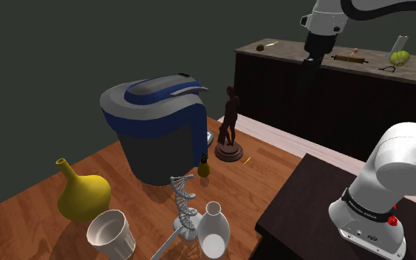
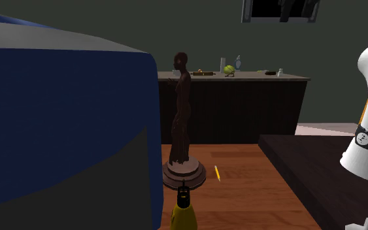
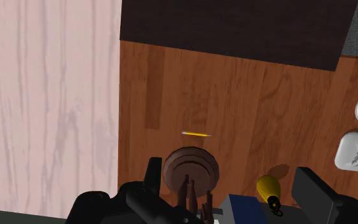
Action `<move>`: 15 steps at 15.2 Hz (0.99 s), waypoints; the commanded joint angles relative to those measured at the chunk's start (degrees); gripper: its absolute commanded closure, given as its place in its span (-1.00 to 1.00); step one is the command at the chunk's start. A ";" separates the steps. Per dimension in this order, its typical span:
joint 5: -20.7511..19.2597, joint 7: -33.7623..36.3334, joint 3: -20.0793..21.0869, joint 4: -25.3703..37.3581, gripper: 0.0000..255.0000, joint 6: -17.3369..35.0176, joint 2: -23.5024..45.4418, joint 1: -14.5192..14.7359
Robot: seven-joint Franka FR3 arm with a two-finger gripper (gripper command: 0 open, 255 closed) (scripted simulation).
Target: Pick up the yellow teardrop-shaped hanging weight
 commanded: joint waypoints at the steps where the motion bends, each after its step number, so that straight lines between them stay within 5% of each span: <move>1: 0.00 0.00 0.00 0.00 -1.00 0.00 0.00 0.00; 15: 6.51 12.61 6.80 -6.90 -1.00 26.27 18.69 2.75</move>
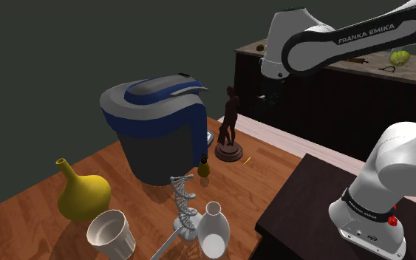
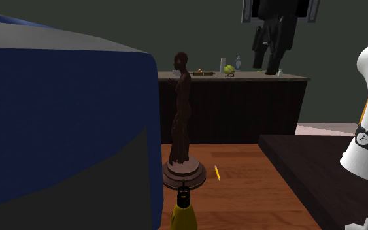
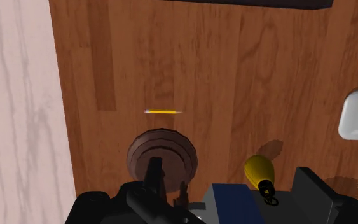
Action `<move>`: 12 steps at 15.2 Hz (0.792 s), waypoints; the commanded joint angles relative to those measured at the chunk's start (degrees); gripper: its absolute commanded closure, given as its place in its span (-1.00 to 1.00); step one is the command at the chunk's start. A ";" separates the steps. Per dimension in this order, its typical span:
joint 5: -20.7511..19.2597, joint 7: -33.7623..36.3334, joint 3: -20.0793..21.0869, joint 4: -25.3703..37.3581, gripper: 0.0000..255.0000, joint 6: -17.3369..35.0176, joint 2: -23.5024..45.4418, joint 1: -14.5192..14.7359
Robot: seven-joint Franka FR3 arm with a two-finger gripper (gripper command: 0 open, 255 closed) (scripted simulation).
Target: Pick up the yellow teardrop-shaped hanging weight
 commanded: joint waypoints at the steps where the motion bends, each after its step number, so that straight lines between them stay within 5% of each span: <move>1: 0.77 1.90 1.11 0.52 -1.00 3.77 3.99 0.43; 12: 1.36 11.29 5.65 7.79 -1.00 21.07 27.37 1.73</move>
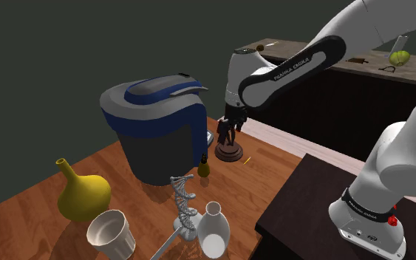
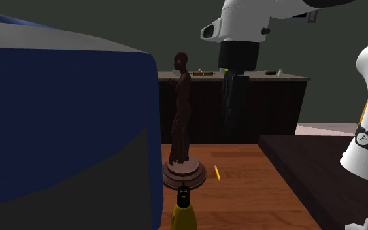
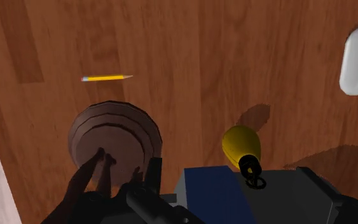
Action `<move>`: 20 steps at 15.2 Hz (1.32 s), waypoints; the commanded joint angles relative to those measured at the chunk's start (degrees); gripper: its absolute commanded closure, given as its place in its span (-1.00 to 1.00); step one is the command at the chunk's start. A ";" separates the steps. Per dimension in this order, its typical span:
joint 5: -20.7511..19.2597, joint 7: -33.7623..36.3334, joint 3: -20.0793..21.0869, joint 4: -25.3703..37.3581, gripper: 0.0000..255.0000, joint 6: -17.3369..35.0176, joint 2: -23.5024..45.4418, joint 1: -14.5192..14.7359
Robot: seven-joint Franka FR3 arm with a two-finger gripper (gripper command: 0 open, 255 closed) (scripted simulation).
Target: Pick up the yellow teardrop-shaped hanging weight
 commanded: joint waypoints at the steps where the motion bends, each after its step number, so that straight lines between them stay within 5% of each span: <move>1: -0.38 1.90 0.63 1.86 -1.00 2.74 4.33 0.31; 11: -3.99 10.73 0.85 17.48 -1.00 10.68 26.70 3.41; 20: -5.49 11.63 0.74 17.41 -1.00 15.28 31.31 3.36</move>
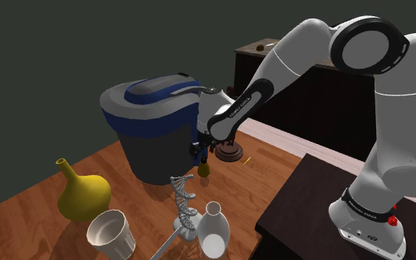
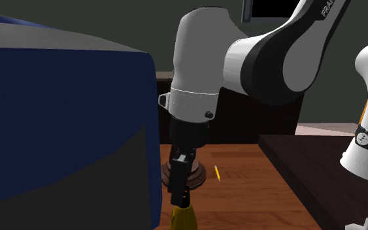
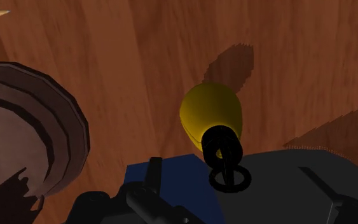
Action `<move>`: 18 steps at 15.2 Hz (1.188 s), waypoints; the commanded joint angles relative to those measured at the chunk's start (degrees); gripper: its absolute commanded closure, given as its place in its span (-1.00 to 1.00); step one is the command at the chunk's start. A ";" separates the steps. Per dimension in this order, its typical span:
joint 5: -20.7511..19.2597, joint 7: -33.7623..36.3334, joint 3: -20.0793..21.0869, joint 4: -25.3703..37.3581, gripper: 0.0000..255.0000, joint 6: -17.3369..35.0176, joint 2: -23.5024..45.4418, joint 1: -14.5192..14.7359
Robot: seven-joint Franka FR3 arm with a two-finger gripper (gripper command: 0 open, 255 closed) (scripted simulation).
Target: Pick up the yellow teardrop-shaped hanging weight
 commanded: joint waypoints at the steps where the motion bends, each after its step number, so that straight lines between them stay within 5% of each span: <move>1: -0.24 -0.51 0.07 0.22 -1.00 0.00 1.08 0.06; 2: -0.20 -0.70 0.06 0.03 1.00 0.14 1.03 -0.10; 18: 0.73 -1.06 0.85 0.26 1.00 -4.25 -3.16 -0.56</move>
